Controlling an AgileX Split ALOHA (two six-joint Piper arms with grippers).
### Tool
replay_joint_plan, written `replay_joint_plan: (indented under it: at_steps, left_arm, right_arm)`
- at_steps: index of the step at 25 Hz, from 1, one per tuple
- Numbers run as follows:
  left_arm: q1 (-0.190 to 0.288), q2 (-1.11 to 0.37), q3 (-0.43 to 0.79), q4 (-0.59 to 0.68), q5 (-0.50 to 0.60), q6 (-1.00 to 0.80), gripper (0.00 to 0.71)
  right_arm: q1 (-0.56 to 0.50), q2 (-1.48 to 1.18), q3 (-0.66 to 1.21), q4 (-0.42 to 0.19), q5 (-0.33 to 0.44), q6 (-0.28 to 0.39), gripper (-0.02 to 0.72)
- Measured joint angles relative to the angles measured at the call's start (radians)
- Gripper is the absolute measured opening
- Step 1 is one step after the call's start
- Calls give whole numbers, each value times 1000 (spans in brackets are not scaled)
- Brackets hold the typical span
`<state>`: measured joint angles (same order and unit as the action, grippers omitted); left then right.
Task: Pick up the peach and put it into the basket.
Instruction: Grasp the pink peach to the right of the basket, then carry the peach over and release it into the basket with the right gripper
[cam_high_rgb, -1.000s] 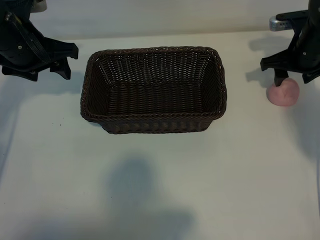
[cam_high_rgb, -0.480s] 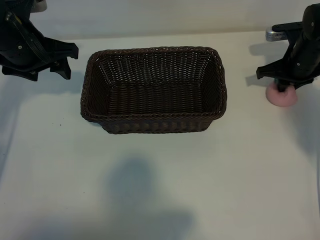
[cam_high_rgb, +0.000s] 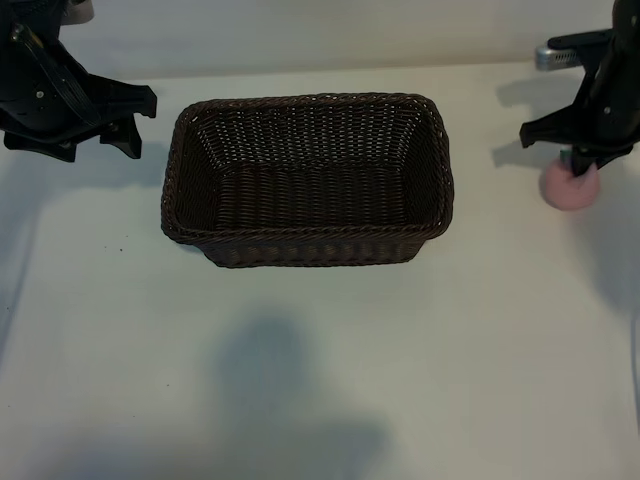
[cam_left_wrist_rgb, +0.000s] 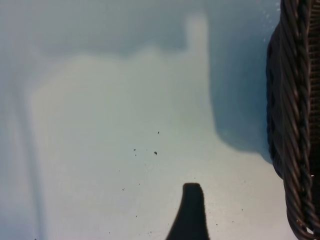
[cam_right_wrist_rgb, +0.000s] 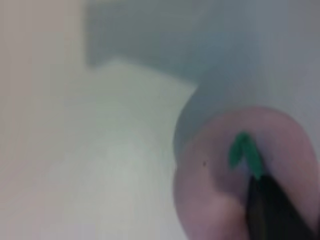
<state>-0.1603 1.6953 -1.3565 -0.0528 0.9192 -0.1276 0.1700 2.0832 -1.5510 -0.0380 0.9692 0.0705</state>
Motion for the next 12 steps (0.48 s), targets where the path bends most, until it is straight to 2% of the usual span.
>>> replay_joint_plan:
  at_steps: [4, 10, 12]
  left_arm:
    - [0, 0, 0, 0, 0, 0, 595]
    - [0, 0, 0, 0, -1, 0, 595]
    - [0, 0, 0, 0, -2, 0, 595]
  right_arm:
    - [0, -38, -95, 0, 124, -25, 43]
    - [1, -106, -183, 46, 205, -33, 43]
    - [9, -129, -192, 43, 221, -35, 43]
